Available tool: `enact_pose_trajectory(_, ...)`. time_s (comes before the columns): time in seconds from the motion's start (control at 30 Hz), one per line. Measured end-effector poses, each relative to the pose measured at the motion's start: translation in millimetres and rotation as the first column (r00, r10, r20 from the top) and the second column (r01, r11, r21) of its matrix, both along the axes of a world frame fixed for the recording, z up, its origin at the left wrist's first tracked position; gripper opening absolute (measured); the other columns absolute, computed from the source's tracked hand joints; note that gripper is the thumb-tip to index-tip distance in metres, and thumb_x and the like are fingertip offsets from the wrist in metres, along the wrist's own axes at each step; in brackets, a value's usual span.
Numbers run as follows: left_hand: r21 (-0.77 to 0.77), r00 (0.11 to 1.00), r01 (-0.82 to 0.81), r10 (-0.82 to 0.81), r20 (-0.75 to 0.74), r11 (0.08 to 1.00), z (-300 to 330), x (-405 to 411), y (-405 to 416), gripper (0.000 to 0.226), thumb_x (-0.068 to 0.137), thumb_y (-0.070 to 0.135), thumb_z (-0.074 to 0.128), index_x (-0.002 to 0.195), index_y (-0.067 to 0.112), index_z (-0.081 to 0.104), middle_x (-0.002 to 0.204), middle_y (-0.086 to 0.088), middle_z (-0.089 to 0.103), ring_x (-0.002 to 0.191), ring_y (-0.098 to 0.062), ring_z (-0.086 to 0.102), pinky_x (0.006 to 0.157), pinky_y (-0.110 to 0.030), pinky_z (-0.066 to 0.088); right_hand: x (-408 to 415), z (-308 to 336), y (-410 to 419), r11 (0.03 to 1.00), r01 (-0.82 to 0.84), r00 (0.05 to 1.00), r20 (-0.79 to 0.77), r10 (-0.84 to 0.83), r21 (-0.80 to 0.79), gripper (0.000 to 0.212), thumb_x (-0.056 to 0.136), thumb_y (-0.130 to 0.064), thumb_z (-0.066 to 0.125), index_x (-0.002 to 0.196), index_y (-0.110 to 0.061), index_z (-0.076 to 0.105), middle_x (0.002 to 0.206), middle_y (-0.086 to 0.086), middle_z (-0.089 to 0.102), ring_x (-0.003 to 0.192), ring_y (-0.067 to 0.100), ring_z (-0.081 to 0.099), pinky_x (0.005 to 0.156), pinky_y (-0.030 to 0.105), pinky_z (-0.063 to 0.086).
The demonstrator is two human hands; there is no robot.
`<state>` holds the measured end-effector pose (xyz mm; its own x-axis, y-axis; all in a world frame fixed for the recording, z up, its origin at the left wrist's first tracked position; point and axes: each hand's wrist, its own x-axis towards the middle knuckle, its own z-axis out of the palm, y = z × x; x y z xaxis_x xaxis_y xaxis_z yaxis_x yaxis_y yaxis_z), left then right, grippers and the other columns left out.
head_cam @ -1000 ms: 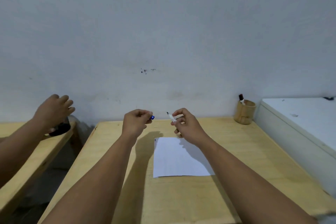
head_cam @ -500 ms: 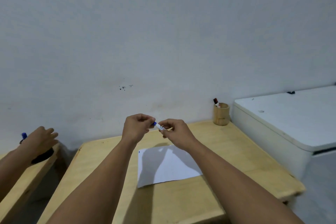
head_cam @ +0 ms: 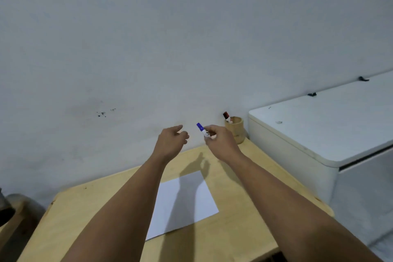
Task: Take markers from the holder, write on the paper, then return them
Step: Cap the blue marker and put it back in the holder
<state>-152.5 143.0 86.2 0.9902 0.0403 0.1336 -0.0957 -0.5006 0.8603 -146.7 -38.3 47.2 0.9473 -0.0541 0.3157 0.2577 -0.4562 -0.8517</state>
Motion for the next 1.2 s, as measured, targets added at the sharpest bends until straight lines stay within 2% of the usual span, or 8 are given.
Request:
enact_pose_trajectory(0.17,0.122,0.997,0.074,-0.074,0.000,0.990,-31,58,-60,0.073,0.088,0.047,0.075,0.151,0.018,0.053,0.133,-0.001,0.069,0.109,-0.016,0.066,0.100,-0.038,0.054,70,38,-70,0.959,0.254,0.957,0.113,-0.268,0.123,0.019,0.102,-0.017,0.067,0.119,-0.018,0.075,0.100,-0.006,0.072,0.095,0.018,0.070,0.080,0.028,0.052)
enact_pose_trajectory(0.33,0.093,0.999,0.029,-0.032,0.034,0.995,-69,111,-119,0.086,0.081,0.049,0.082,0.154,0.019,0.047,0.146,-0.006,0.060,0.128,-0.022,0.061,0.104,-0.042,0.053,132,45,-105,0.948,0.300,0.941,0.130,-0.312,0.108,0.022,0.102,-0.016,0.068,0.123,-0.015,0.071,0.103,-0.003,0.072,0.096,0.018,0.069,0.091,0.034,0.058)
enact_pose_trajectory(0.57,0.074,0.998,0.059,-0.060,0.015,0.996,-99,148,-160,0.096,0.071,0.063,0.083,0.150,0.022,0.049,0.140,0.000,0.064,0.120,-0.020,0.065,0.095,-0.042,0.058,171,5,-114,0.956,0.275,0.961,0.040,-0.272,-0.105,0.039,0.098,-0.014,0.069,0.132,-0.030,0.057,0.117,-0.007,0.069,0.082,0.009,0.067,0.074,0.031,0.052)
enact_pose_trajectory(0.7,0.060,0.998,0.054,-0.057,0.041,0.997,-107,150,-167,0.090,0.066,0.071,0.079,0.141,0.030,0.054,0.131,0.007,0.069,0.114,-0.015,0.068,0.090,-0.042,0.060,181,-12,-115,0.912,0.251,0.965,0.163,-0.207,-0.324,0.033,0.096,-0.011,0.065,0.122,-0.031,0.062,0.125,-0.004,0.059,0.106,0.018,0.061,0.082,0.038,0.056)
enact_pose_trajectory(0.8,0.053,0.998,0.034,-0.036,0.049,0.998,-110,151,-168,0.094,0.059,0.078,0.070,0.139,0.032,0.053,0.129,0.010,0.070,0.114,-0.015,0.068,0.088,-0.042,0.060,190,-15,-113,0.869,0.198,0.980,0.109,-0.167,-0.454,0.026,0.101,-0.021,0.061,0.122,-0.031,0.073,0.131,0.000,0.056,0.122,0.022,0.055,0.098,0.046,0.053)
enact_pose_trajectory(1.0,0.020,0.998,0.008,-0.009,0.067,1.000,-108,156,-170,0.067,0.078,0.051,0.081,0.135,0.032,0.053,0.119,0.008,0.074,0.106,-0.016,0.071,0.086,-0.043,0.060,199,-11,-113,0.849,0.123,0.988,-0.019,-0.155,-0.514,0.024,0.103,-0.037,0.063,0.125,-0.035,0.071,0.137,0.004,0.053,0.131,0.027,0.050,0.108,0.050,0.045)
enact_pose_trajectory(1.13,0.027,0.999,-0.002,0.001,0.052,1.000,-106,158,-168,0.067,0.075,0.050,0.084,0.133,0.033,0.054,0.116,0.009,0.075,0.104,-0.016,0.072,0.086,-0.043,0.060,203,-9,-112,0.908,0.116,0.984,-0.076,-0.160,-0.403,0.002,0.091,-0.043,0.071,0.092,-0.041,0.071,0.123,0.001,0.057,0.117,0.027,0.061,0.103,0.054,0.055)
enact_pose_trajectory(1.2,0.052,0.999,0.003,-0.006,0.049,0.999,-105,158,-168,0.068,0.076,0.050,0.084,0.134,0.031,0.054,0.118,0.008,0.075,0.105,-0.016,0.072,0.084,-0.040,0.060,204,-7,-112,0.934,0.082,0.984,-0.122,-0.132,-0.348,0.006,0.085,-0.042,0.073,0.081,-0.040,0.069,0.118,-0.002,0.062,0.110,0.024,0.065,0.099,0.052,0.059)
